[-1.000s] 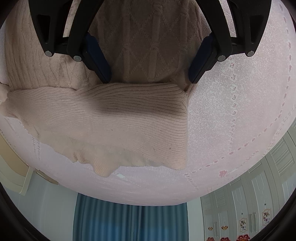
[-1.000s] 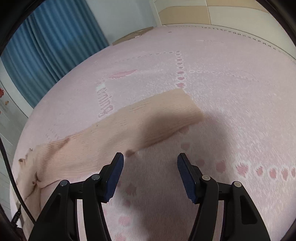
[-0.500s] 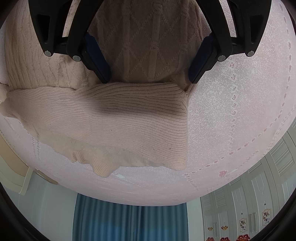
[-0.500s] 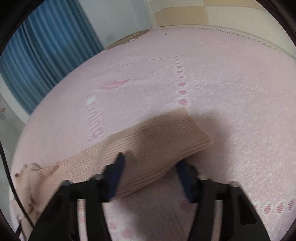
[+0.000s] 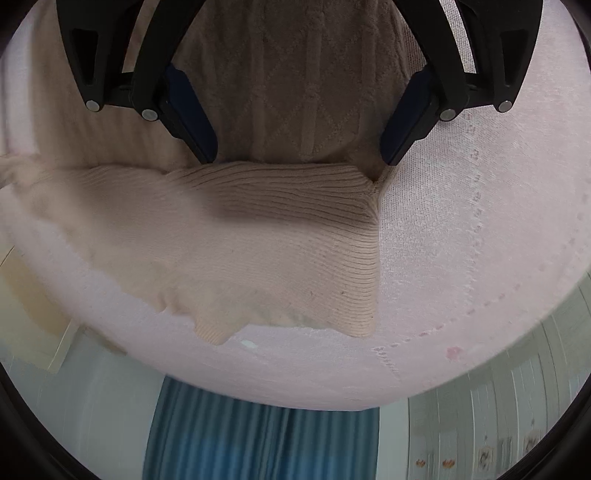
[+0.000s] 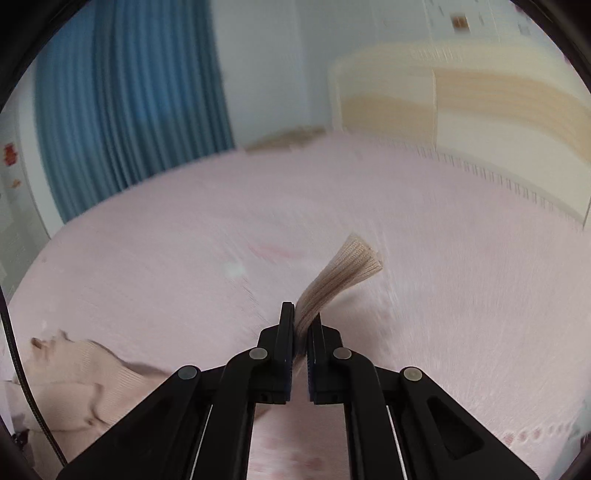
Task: Fold small clothes
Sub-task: 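Lift the sleeve with the right gripper and fold it over the body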
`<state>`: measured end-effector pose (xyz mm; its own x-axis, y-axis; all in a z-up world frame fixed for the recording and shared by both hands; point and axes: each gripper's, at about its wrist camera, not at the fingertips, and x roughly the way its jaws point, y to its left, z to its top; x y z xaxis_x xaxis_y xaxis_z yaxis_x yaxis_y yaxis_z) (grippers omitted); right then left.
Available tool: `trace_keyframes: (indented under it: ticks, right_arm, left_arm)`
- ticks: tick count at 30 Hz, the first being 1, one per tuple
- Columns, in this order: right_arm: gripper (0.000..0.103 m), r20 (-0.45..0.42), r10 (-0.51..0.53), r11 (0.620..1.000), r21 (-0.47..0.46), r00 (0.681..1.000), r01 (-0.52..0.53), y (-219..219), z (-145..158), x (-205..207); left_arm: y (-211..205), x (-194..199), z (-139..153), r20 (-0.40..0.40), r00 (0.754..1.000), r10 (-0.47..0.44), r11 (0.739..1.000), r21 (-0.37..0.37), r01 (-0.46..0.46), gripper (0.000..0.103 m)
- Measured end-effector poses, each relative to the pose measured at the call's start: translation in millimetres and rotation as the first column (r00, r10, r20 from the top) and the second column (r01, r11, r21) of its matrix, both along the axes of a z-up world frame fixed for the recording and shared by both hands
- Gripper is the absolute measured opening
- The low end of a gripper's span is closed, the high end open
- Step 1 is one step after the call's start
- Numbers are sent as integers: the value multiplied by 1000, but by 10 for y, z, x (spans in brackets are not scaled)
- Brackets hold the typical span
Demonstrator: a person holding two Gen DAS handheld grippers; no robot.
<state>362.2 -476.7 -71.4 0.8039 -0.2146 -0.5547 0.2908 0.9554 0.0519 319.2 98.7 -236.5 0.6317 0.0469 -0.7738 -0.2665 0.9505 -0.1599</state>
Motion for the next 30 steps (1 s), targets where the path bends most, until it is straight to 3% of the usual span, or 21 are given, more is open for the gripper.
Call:
trace_keyframes:
  ticks: [3, 5, 10, 14, 19, 23, 25, 26, 28, 29, 30]
  right_arm:
    - [6, 55, 68, 997, -49, 996, -65, 453, 403, -4]
    - [6, 75, 113, 991, -75, 991, -107, 785, 619, -7]
    - [6, 108, 251, 963, -126, 962, -237, 1810, 974, 43]
    - [6, 93, 374, 924, -123, 923, -362, 2733, 1021, 86]
    - [6, 41, 523, 851, -87, 851, -519, 3928, 797, 132]
    - [6, -50, 638, 767, -37, 768, -640, 4730, 338, 76]
    - [7, -101, 671, 736, -21, 734, -676, 4956, 52, 35]
    - [8, -136, 699, 710, 12, 703, -704, 5062, -113, -13]
    - [25, -209, 737, 669, 85, 643, -739, 5180, -375, -52]
    - [40, -243, 754, 647, 119, 610, -753, 5198, -509, -62]
    - [43, -262, 762, 636, 133, 591, -761, 5134, -609, -97]
  left_arm:
    - [216, -114, 78, 40, 998, 39, 991, -132, -33, 90]
    - [346, -189, 140, 52, 996, 76, 984, -164, -66, 90]
    - [664, -392, 272, 86, 991, 99, 993, -72, -93, 90]
    - [976, -599, 298, 92, 988, 121, 990, -83, -114, 90]
    - [1345, -680, 279, 85, 982, 169, 982, -104, -160, 90]
    - [1577, -676, 200, 66, 976, 209, 962, -195, -193, 90]
    - [1602, -638, 187, 62, 975, 213, 957, -217, -195, 90]
    - [1573, -614, 193, 64, 975, 211, 956, -221, -192, 90]
    - [1503, -555, 207, 70, 977, 199, 960, -216, -180, 90]
    - [1458, -511, 210, 70, 979, 190, 963, -209, -172, 90]
    - [1403, -464, 210, 68, 982, 176, 967, -200, -159, 90]
